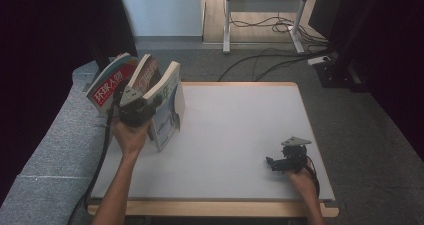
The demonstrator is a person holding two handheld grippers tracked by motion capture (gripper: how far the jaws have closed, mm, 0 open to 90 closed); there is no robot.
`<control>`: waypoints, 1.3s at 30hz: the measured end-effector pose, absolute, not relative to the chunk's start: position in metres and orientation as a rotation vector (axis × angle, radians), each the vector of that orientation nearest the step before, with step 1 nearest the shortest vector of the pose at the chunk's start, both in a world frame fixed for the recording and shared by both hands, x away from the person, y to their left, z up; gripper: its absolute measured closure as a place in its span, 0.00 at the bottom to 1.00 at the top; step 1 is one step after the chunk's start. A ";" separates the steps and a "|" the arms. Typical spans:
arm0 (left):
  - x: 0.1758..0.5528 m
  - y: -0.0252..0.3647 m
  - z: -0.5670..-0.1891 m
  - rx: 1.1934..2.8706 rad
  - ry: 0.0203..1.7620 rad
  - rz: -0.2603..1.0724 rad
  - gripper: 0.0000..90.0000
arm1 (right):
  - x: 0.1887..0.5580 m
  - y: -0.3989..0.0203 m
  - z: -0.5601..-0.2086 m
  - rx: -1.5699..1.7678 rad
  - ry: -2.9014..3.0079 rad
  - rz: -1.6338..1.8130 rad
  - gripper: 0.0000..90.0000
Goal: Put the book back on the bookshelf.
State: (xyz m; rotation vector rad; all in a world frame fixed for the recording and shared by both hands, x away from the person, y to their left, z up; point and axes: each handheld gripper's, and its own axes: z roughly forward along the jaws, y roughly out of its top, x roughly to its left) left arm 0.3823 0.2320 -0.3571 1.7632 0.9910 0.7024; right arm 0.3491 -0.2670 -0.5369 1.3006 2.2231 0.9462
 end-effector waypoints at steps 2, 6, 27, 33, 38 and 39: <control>0.380 0.233 -0.359 1.777 0.984 0.706 0.82 | 0.349 -0.267 -0.537 1.301 2.223 0.946 0.00; 0.373 0.231 -0.363 1.801 0.969 0.722 0.82 | 0.349 -0.267 -0.537 1.301 2.223 0.947 0.00; 0.362 0.244 -0.372 1.801 0.955 0.591 0.68 | 0.349 -0.267 -0.537 1.300 2.223 0.947 0.00; 0.356 0.247 -0.389 1.856 0.951 0.591 0.64 | 0.349 -0.267 -0.537 1.302 2.223 0.946 0.00; 0.350 0.251 -0.402 1.879 0.965 0.593 0.65 | 0.349 -0.267 -0.537 1.302 2.223 0.946 0.00; 0.349 0.251 -0.404 1.884 0.967 0.597 0.66 | 0.349 -0.267 -0.537 1.302 2.223 0.946 0.00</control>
